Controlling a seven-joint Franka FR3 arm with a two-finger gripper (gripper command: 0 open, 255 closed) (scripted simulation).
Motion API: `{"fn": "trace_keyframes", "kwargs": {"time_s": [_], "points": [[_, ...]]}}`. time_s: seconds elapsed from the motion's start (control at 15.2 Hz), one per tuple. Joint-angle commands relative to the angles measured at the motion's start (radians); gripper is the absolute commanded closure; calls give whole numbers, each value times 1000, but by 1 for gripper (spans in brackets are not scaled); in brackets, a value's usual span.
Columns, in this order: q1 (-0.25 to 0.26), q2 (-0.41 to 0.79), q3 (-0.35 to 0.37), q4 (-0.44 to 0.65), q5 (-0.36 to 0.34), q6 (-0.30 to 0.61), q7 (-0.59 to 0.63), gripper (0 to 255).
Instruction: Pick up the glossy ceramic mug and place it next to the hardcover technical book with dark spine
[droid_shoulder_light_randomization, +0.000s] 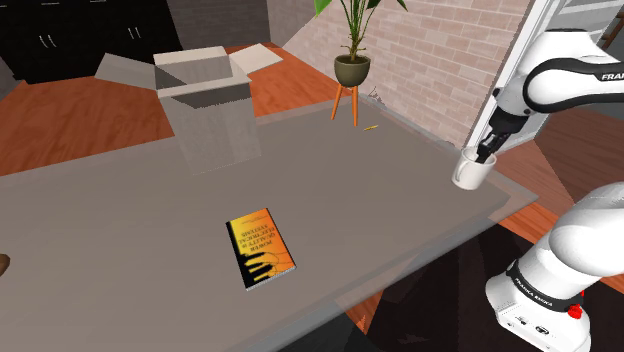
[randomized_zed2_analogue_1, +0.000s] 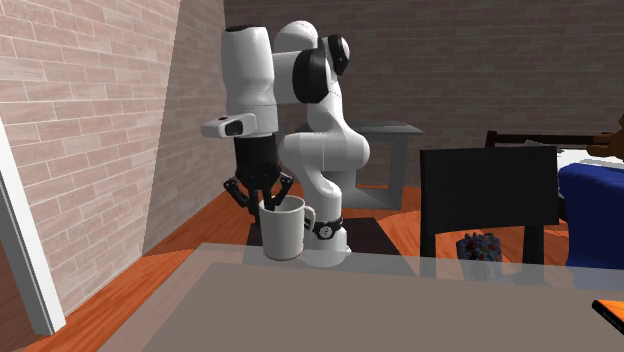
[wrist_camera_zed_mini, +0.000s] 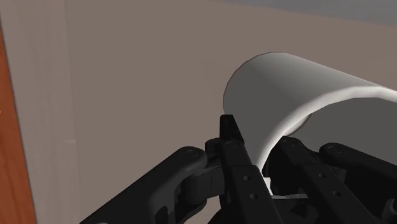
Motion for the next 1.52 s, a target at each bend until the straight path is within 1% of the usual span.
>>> {"fn": "trace_keyframes", "kwargs": {"time_s": [0.0, 0.59, 1.19, 1.45], "points": [[2, -14, 10, 20, 8, -34, 1, 255], [16, -38, 45, 127, 39, -164, 4, 255], [29, -36, 73, 244, 66, -279, 6, 255], [80, -9, 161, 238, 135, -251, 103, 255]]}}
